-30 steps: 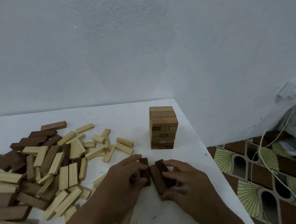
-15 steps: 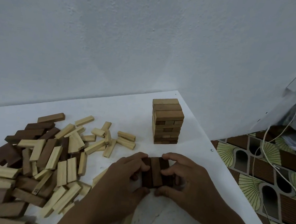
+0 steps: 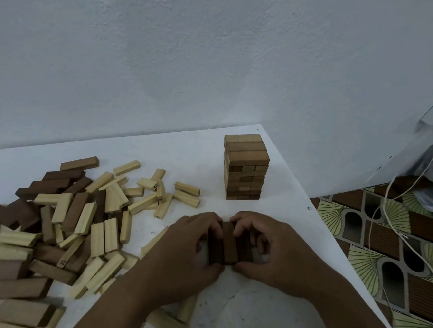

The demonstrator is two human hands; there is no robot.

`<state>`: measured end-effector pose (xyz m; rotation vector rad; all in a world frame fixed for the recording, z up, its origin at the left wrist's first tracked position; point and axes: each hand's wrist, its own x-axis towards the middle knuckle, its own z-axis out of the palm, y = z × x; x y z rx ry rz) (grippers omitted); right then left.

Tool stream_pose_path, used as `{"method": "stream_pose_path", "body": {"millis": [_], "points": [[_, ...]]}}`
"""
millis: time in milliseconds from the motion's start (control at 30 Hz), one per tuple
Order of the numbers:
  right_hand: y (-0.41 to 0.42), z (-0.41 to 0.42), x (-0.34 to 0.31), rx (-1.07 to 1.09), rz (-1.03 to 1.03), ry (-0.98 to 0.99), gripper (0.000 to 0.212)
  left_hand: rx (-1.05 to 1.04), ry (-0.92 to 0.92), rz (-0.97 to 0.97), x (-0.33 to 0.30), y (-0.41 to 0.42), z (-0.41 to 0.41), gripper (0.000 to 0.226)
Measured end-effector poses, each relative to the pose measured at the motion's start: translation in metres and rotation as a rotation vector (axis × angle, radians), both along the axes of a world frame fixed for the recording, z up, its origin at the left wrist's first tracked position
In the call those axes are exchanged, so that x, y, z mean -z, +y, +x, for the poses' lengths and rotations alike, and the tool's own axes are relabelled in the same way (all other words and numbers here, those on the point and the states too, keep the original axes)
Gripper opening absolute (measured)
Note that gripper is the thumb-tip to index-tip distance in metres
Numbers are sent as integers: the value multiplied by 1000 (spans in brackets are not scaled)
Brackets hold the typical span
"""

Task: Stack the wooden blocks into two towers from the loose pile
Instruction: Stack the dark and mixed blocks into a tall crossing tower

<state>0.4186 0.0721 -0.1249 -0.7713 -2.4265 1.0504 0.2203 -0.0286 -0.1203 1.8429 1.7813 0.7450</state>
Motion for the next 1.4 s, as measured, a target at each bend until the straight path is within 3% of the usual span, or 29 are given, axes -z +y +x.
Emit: {"method": "stream_pose_path", "body": {"millis": [367, 800, 1033, 1400], "points": [[-4, 5, -17, 31, -13, 72, 44, -43, -38, -35, -18, 0, 7, 51], [50, -3, -112, 57, 109, 83, 53, -9, -67, 214, -100, 56, -9, 62], [96, -22, -136, 37, 45, 40, 54, -70, -102, 162, -123, 100, -19, 63], [121, -33, -127, 31, -16, -91, 59, -108, -136, 60, -106, 121, -26, 66]]}}
